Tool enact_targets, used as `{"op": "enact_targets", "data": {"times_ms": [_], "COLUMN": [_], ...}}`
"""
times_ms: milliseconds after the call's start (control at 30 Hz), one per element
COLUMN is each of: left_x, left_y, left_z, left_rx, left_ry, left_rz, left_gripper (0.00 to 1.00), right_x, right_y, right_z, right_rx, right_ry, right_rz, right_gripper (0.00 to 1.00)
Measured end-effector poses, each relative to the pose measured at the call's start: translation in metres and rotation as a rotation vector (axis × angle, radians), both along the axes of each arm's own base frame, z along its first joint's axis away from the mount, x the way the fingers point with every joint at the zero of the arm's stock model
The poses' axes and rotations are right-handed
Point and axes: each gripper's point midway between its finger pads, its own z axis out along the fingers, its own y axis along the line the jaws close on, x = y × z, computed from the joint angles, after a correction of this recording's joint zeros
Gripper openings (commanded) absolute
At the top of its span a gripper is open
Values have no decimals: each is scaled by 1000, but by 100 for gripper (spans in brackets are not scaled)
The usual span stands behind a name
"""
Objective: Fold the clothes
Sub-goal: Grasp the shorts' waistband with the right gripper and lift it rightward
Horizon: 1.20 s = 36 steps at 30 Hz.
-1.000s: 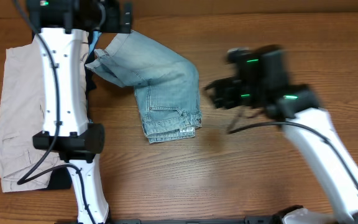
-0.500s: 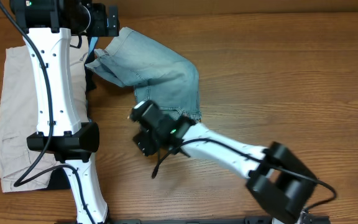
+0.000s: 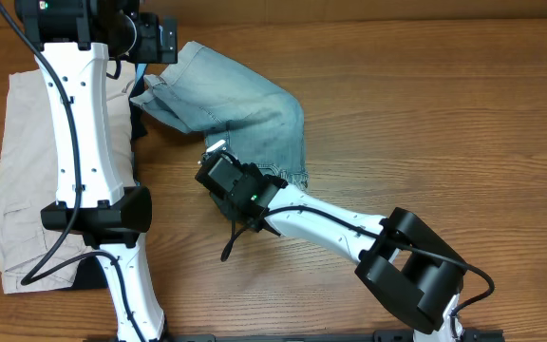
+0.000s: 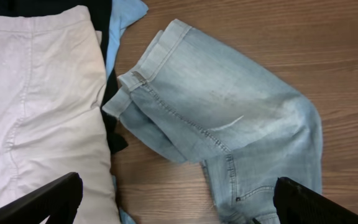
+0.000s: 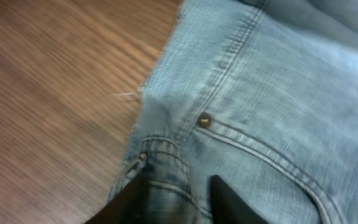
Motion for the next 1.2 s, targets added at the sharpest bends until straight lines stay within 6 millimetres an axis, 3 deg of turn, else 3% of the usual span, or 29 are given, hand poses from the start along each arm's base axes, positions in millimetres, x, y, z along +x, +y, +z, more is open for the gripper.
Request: {"op": "enact_targets", "data": {"times_ms": [300,533,567,700,767,867,1067,1133,1200], "left_x": [-1,-1,-1,-1,-1,-1,-1,-1,-1], "left_y": [1,3,3,4,4,5,5,5,5], "left_z": [-1,-1,-1,-1,-1,-1,-1,-1,-1], "left_rx": [16,25,26,30,30,34,37,37,37], "left_ry": [2,3,3,3,3,2,3,3,3], "left_rz": [-11,-6,-6,-4,-4,-5,-4,-4,-4], "left_gripper": [100,100,100,100,100,100,100,100,100], "right_x": [-1,-8,-8,-8,-10,-15,-29,-27,-25], "right_y": [0,1,3,17,20,23,14,14,13], "right_z": [-1,10,14,28,28,16,-32,-31,-31], "right_rx": [-6,-42,-33,41,62,62,-24,-17,-9], "right_ry": [8,81,91,127,152,196,298,300,304], "right_rz": [14,38,44,73,85,101,101,90,76], "right_gripper": [4,4,7,44,50,52,53,49,39]}}
